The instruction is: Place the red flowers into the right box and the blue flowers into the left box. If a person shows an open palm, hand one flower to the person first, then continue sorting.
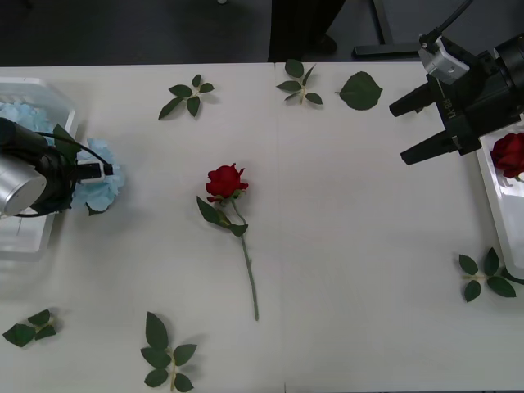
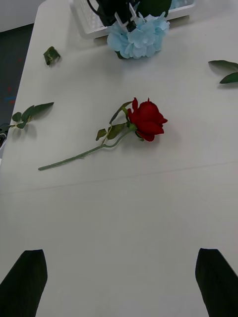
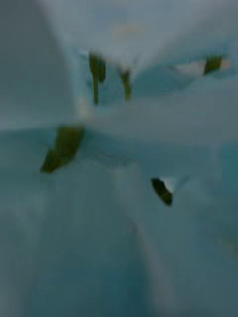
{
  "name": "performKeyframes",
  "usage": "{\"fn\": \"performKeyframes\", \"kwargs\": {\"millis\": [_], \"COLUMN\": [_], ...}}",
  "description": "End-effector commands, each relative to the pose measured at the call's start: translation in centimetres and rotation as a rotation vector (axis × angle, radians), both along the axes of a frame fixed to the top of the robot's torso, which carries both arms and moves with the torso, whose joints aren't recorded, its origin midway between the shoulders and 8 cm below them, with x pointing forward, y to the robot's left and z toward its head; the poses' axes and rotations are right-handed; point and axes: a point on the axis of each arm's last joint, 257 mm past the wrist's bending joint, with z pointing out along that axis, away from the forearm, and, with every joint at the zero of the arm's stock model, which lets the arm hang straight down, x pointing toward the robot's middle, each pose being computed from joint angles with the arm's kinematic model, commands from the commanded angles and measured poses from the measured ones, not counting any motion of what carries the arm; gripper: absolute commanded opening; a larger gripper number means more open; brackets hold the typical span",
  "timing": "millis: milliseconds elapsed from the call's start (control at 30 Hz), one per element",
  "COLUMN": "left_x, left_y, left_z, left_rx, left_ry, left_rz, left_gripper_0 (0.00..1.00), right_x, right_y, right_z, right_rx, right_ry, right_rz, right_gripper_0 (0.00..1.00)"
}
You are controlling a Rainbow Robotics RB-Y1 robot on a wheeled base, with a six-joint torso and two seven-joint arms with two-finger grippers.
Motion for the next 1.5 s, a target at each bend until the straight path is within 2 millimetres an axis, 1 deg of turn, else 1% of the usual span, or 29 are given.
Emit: {"fn": "performKeyframes", "kwargs": {"millis": [33,67,100,133,167,533,600,733,833,933,1067,1133,1200,1300,1333,1400,1433,1500], "left_x": [2.1,2.0,2.0,2.0,2.0,1.9,1.8,1.9,1.7,1.6,0.5,-0.3,-1.6,-3.9,-4.5,-6.4,-7.5,-9.4], "left_y": [0.1,0.2,0.2,0.2,0.1,-0.2,-0.5,-1.3,-1.9,-2.1,0.0,1.2,3.2,5.3,5.8,7.4,8.5,10.8], "left_z": [2.1,2.0,2.0,2.0,1.9,1.8,1.7,2.2,3.7,6.5,11.7,13.5,16.1,18.8,19.1,20.1,20.5,20.4], "left_rx": [0.022,0.023,0.022,0.023,0.019,0.0,-0.022,-0.107,-0.211,-0.309,-0.394,-0.415,-0.452,-0.52,-0.533,-0.58,-0.604,-0.627], "left_ry": [-0.032,-0.031,-0.032,-0.031,-0.029,-0.027,-0.024,-0.024,-0.012,-0.012,-0.01,-0.011,-0.017,-0.021,-0.02,-0.022,-0.028,-0.039], "left_rz": [-0.034,-0.031,-0.032,-0.031,-0.03,-0.027,-0.021,0.009,0.06,0.107,0.183,0.211,0.257,0.307,0.317,0.355,0.382,0.437], "left_gripper_0": [0.66,0.3,0.16,0.05,0.0,0.0,0.0,0.0,0.0,0.0,0.0,0.0,0.0,0.0,0.0,0.0,0.0,0.0], "right_x": [0.4,0.4,0.4,0.4,0.4,0.4,0.3,0.3,0.3,0.3,0.3,0.3,0.3,0.3,0.3,0.3,0.3,0.3], "right_y": [-0.9,-0.8,-0.9,-0.9,-0.9,-0.9,-0.8,-0.7,-0.7,-0.7,-0.7,-0.7,-0.7,-0.7,-0.7,-0.7,-0.7,-0.7], "right_z": [1.3,1.3,1.3,1.3,1.2,1.3,1.3,1.4,1.4,1.4,1.4,1.4,1.4,1.4,1.4,1.4,1.4,1.4], "right_rx": [0.012,0.013,0.014,0.014,0.013,0.017,0.017,0.021,0.021,0.021,0.021,0.021,0.021,0.021,0.021,0.021,0.021,0.021], "right_ry": [-0.012,-0.011,-0.011,-0.011,-0.009,-0.01,-0.008,-0.01,-0.01,-0.01,-0.01,-0.01,-0.01,-0.01,-0.01,-0.01,-0.01,-0.01], "right_rz": [-0.034,-0.033,-0.034,-0.034,-0.034,-0.033,-0.031,-0.031,-0.031,-0.031,-0.031,-0.031,-0.031,-0.031,-0.031,-0.031,-0.031,-0.031], "right_gripper_0": [0.87,0.87,0.87,0.87,0.87,0.87,0.87,0.87,0.87,0.87,0.87,0.87,0.87,0.87,0.88,0.92,0.94,0.99]}}
